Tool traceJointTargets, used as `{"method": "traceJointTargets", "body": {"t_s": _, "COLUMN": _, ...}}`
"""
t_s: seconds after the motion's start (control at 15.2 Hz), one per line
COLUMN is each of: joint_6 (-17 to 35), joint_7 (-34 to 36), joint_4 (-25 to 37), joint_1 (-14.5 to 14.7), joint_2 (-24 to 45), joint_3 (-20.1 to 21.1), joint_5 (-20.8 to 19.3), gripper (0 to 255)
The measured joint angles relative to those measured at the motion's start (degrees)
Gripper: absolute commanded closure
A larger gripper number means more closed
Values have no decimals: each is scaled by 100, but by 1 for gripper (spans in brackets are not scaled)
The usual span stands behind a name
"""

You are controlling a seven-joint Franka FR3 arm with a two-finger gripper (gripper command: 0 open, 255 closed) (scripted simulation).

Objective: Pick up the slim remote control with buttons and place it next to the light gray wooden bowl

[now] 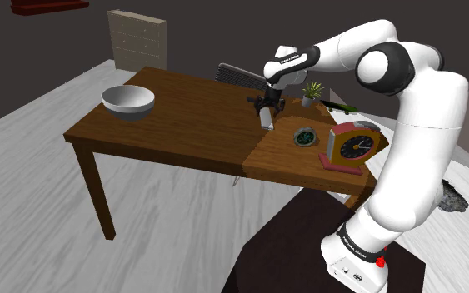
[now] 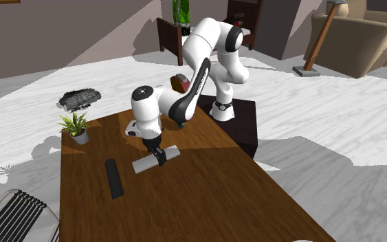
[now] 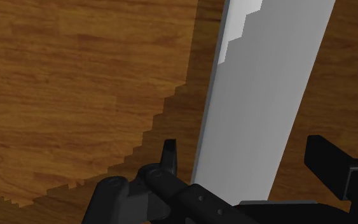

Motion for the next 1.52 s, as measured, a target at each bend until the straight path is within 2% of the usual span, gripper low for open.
{"method": "traceJointTargets", "body": {"t_s": 0.33, "joint_6": 15, "joint_7": -8, "joint_4": 15, "joint_1": -7, "joint_2": 28, "joint_3": 1, "joint_5": 6, "gripper": 0}}
{"method": "traceJointTargets", "body": {"t_s": 0.4, "joint_6": 15, "joint_7": -8, "joint_4": 15, "joint_1": -7, "joint_2": 28, "joint_3": 1, "joint_5": 6, "gripper": 255}}
{"method": "traceJointTargets", "body": {"t_s": 1.06, "joint_6": 15, "joint_7": -7, "joint_4": 16, "joint_1": -7, "joint_2": 26, "joint_3": 1, "joint_5": 7, "gripper": 255}}
{"method": "traceJointTargets", "body": {"t_s": 1.52, "joint_6": -375, "joint_7": 21, "joint_4": 184, "joint_1": 11, "joint_2": -198, "joint_3": -24, "joint_5": -48, "gripper": 255}}
